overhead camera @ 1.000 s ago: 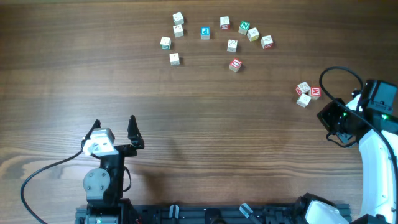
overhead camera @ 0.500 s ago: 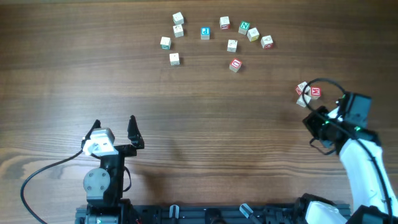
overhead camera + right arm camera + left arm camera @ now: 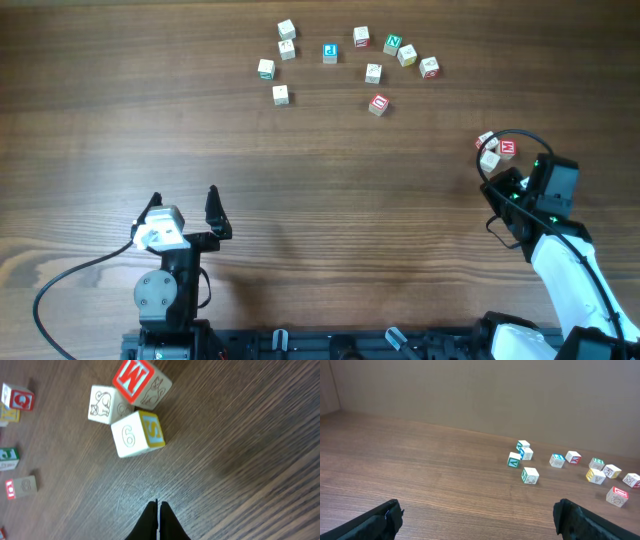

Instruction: Form a circle

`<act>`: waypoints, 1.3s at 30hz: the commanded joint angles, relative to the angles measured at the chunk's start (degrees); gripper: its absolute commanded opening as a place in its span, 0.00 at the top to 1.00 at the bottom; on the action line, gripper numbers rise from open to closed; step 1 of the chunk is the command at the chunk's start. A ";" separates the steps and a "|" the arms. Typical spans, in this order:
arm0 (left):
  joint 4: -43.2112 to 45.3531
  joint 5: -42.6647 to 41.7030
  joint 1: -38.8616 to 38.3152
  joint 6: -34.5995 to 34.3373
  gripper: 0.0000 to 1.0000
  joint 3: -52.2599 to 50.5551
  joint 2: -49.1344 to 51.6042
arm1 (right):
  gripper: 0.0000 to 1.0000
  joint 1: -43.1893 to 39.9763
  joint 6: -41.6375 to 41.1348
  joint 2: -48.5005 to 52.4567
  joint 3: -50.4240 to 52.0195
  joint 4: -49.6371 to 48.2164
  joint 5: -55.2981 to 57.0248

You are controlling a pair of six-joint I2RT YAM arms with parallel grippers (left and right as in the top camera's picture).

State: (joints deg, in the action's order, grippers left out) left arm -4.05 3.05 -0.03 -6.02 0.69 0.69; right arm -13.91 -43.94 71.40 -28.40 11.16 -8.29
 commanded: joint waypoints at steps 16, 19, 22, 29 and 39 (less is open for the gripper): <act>0.07 -0.68 0.37 1.31 0.00 -0.35 -0.52 | 0.95 -0.31 -22.08 0.79 -1.16 6.12 -4.11; 0.07 -0.68 0.37 1.31 0.00 -0.35 -0.52 | 0.95 -0.31 -5.88 0.79 -1.16 0.70 -2.19; 0.07 -0.68 0.37 1.31 0.00 -0.35 -0.52 | 0.95 -0.31 0.63 0.79 -1.16 -0.55 -2.23; 0.07 -0.68 0.37 1.31 0.00 -0.35 -0.52 | 0.95 -0.28 13.62 1.66 -1.11 -2.25 -5.51; 0.07 -0.68 0.37 1.31 0.00 -0.35 -0.52 | 0.96 -0.31 11.89 16.70 -1.11 -9.77 -5.95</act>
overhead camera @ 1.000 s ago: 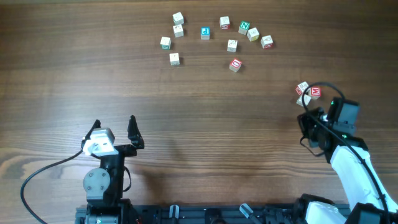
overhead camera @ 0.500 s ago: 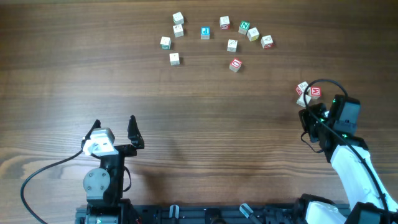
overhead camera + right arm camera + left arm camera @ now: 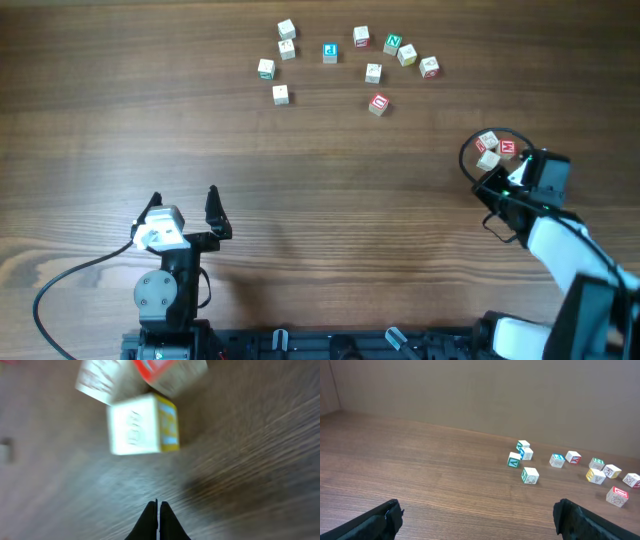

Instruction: Form a circle

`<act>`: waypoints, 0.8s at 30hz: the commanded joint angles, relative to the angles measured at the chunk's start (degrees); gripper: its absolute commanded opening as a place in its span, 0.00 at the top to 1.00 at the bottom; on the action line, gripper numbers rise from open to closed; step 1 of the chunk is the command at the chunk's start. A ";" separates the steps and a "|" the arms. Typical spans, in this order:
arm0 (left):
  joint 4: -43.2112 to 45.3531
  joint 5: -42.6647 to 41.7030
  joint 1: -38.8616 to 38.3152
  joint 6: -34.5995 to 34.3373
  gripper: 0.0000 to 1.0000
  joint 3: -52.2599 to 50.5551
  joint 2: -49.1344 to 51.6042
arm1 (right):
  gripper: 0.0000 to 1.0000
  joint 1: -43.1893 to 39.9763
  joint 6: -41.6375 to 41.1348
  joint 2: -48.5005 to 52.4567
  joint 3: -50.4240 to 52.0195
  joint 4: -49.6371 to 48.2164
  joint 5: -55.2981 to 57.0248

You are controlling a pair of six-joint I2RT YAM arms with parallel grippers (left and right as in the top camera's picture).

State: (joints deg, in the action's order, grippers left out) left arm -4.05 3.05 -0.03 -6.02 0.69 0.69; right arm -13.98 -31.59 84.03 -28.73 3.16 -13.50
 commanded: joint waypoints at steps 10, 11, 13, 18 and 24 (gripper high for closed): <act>0.07 -0.68 0.37 1.31 0.00 -0.35 -0.52 | 0.96 -1.01 -6.97 4.63 -0.79 -1.84 2.54; 0.07 -0.68 0.37 1.31 0.00 -0.35 -0.52 | 0.95 -1.01 -7.56 4.59 -0.79 -1.84 2.56; 0.07 -0.68 0.37 1.31 0.00 -0.35 -0.52 | 0.95 -1.01 -7.58 4.57 -0.83 -2.19 2.58; 0.07 -0.68 0.37 1.31 0.00 -0.35 -0.52 | 0.95 -1.01 -9.09 4.57 -0.83 -2.71 4.81; 0.07 -0.68 0.37 1.31 0.00 -0.35 -0.52 | 0.96 -1.01 -9.07 3.76 -0.85 -3.52 4.48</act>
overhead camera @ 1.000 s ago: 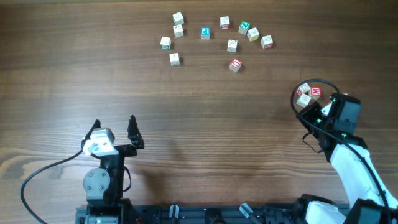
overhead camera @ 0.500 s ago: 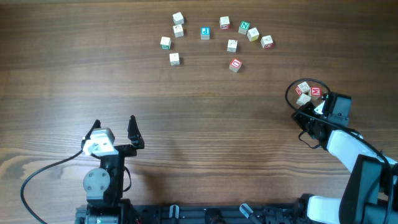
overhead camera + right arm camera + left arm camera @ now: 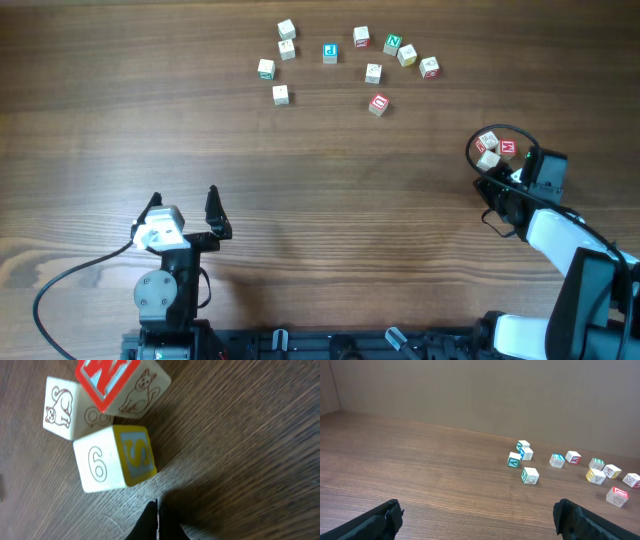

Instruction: Form a circle

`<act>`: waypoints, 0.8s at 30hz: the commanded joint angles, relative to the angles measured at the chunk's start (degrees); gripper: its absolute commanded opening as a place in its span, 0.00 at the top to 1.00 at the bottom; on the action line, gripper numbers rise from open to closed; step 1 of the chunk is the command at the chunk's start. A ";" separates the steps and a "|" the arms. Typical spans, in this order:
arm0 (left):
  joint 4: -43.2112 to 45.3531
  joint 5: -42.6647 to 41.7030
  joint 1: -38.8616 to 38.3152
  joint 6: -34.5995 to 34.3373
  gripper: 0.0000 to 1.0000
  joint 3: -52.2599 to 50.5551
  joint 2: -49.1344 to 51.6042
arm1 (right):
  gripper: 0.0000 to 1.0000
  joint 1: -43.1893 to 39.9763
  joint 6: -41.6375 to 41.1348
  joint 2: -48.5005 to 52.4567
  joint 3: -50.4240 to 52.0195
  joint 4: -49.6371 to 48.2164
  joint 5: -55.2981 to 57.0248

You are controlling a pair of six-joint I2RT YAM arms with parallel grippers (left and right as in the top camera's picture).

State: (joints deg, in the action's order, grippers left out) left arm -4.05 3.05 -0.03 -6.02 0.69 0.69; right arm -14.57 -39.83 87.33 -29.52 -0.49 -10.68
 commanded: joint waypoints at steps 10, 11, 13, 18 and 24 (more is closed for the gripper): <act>0.07 -0.68 0.37 1.29 0.00 -0.35 -0.52 | 0.95 -0.42 -3.37 -9.77 -0.04 5.55 1.22; 0.07 -0.68 0.37 1.31 0.00 -0.35 -0.52 | 0.95 -0.42 -4.48 -10.69 -0.04 5.84 1.25; 0.07 -0.68 0.37 1.31 0.00 -0.35 -0.52 | 0.95 -0.42 -6.93 -12.22 -0.04 5.97 1.22; 0.07 -0.68 0.37 1.31 0.00 -0.35 -0.52 | 0.95 -0.46 -17.20 -12.55 -0.04 10.10 1.95; 0.07 -0.68 0.37 1.31 0.00 -0.35 -0.52 | 0.95 -0.46 -29.03 -12.55 -0.04 12.15 1.68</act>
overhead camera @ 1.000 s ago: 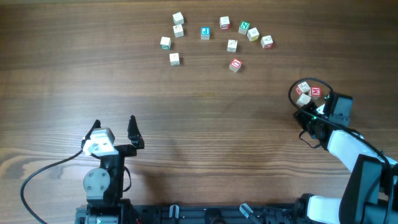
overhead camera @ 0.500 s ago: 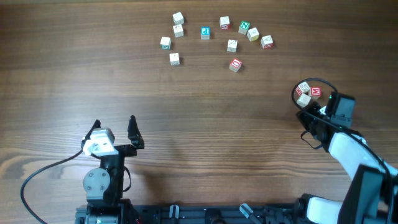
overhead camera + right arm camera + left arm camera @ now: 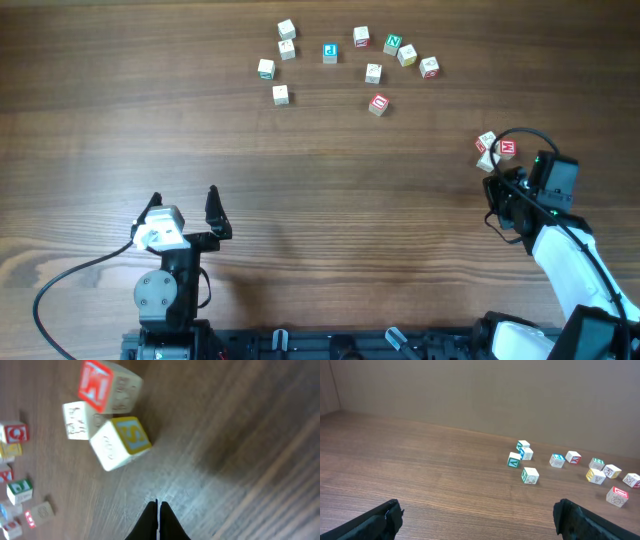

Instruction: Form a circle

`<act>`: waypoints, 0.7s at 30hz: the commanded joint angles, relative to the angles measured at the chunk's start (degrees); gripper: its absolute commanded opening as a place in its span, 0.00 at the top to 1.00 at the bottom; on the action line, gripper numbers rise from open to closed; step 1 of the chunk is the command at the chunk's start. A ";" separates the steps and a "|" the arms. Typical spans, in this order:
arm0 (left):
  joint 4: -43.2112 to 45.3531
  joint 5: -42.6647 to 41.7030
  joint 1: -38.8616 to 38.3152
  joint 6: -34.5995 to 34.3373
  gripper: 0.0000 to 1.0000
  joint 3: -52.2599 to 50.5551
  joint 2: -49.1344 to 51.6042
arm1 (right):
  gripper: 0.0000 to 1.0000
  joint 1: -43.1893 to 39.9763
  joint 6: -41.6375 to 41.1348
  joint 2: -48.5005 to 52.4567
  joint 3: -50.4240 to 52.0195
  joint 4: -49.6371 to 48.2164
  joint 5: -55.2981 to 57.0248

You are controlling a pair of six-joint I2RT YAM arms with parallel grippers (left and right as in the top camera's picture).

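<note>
Several lettered cubes (image 3: 373, 72) lie in a loose arc at the far middle of the table, also seen in the left wrist view (image 3: 530, 475). Three more sit apart at the right: a red M cube (image 3: 107, 387), a white picture cube (image 3: 77, 420) and a yellow S cube (image 3: 120, 442), touching one another (image 3: 488, 160). My right gripper (image 3: 158, 505) is shut and empty, its tip a short way nearer than the S cube (image 3: 503, 183). At the near left, my left gripper (image 3: 185, 207) rests open and empty (image 3: 480, 519).
The brown wooden table (image 3: 330, 200) carries nothing else. A black cable (image 3: 70, 275) runs from the left arm's base across the near left corner. The right arm's white link (image 3: 570, 270) reaches in from the near right.
My right gripper has drawn back from the three cubes toward the near right, still shut. The S cube now shows at a different angle in the wrist view. The left arm has not moved.
My right gripper, shut, stood a little short of the three cubes at the right. Then it was closer, then its tip was right beside the S cube. Now it is back again, and the cluster has barely shifted. The left gripper stayed open and still.
</note>
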State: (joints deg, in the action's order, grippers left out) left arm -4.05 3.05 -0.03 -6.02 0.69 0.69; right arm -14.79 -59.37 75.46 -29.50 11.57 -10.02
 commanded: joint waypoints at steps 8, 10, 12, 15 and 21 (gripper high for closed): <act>0.07 -0.68 0.37 1.31 0.00 -0.35 -0.52 | 0.95 -0.24 -20.41 0.22 -0.07 0.24 3.02; 0.07 -0.68 0.37 1.31 0.00 -0.35 -0.52 | 0.95 -0.24 -20.65 0.35 -0.07 -0.31 3.69; 0.07 -0.68 0.37 1.31 0.00 -0.35 -0.52 | 0.95 -0.24 -22.16 0.46 -0.07 -0.50 4.13; 0.07 -0.68 0.37 1.31 0.00 -0.35 -0.52 | 0.95 -0.24 -23.26 0.87 -0.07 -2.10 4.26; 0.07 -0.68 0.37 1.31 0.00 -0.35 -0.52 | 0.95 -0.24 -24.90 2.93 -0.07 -4.22 4.04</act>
State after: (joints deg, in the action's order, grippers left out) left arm -4.05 3.05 -0.03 -6.02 0.69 0.69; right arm -14.79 -81.67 76.36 -29.50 8.14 -7.29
